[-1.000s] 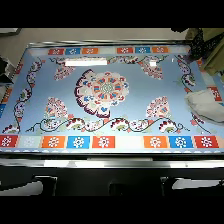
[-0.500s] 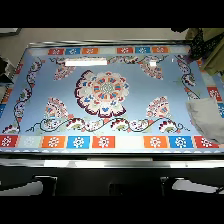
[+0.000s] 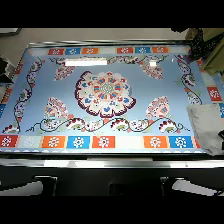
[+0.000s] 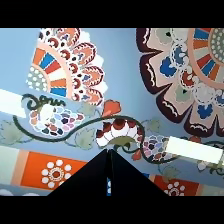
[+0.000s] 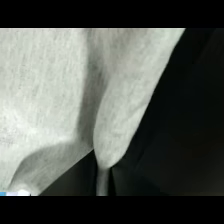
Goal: Fold the clothes and pants, and hang the long-sleeved shirts on hangers.
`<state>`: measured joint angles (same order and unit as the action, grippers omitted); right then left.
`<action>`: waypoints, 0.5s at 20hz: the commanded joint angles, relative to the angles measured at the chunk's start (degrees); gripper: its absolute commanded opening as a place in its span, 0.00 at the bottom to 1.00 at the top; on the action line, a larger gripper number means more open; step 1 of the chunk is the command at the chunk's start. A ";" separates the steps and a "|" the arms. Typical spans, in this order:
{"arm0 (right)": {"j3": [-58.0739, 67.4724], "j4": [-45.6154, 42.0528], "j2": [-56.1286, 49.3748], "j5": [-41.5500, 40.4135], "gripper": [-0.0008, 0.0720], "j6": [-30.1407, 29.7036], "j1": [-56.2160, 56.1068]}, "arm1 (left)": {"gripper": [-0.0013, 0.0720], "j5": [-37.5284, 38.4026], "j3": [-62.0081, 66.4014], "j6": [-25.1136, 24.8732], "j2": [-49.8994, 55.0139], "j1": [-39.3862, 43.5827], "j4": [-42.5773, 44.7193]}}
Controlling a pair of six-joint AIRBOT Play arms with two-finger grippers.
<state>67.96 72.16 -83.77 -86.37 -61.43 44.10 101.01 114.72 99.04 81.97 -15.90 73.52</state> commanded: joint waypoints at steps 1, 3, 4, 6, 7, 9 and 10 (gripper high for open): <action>-1.99 -3.50 0.20 0.17 0.05 -0.20 0.04 | 0.04 -0.02 0.00 0.00 -0.02 0.04 0.02; -2.16 -4.85 0.20 0.44 0.05 -0.35 0.04 | 0.04 -0.02 0.00 0.00 -0.02 0.04 0.02; -2.16 -4.92 0.20 0.48 0.06 -0.79 0.04 | 0.04 -0.04 0.00 0.00 -0.02 0.04 0.02; -2.16 -5.14 0.20 0.15 0.31 -0.92 0.04 | 0.04 -0.04 0.00 0.00 -0.02 0.04 0.02; -2.16 -5.16 0.26 -0.15 0.50 -1.27 0.04 | 0.04 -0.04 0.00 0.00 -0.02 0.04 0.02; -2.12 -4.81 1.81 1.70 0.60 -3.17 0.04 | 0.04 -0.13 0.00 0.00 -0.02 0.04 0.02; -1.88 -3.72 4.02 4.79 0.60 -3.56 0.04 | 0.04 -0.50 0.00 0.00 -0.02 0.17 0.00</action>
<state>65.91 67.68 -82.32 -85.45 -63.35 44.12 100.97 114.72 99.07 81.97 -15.84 73.52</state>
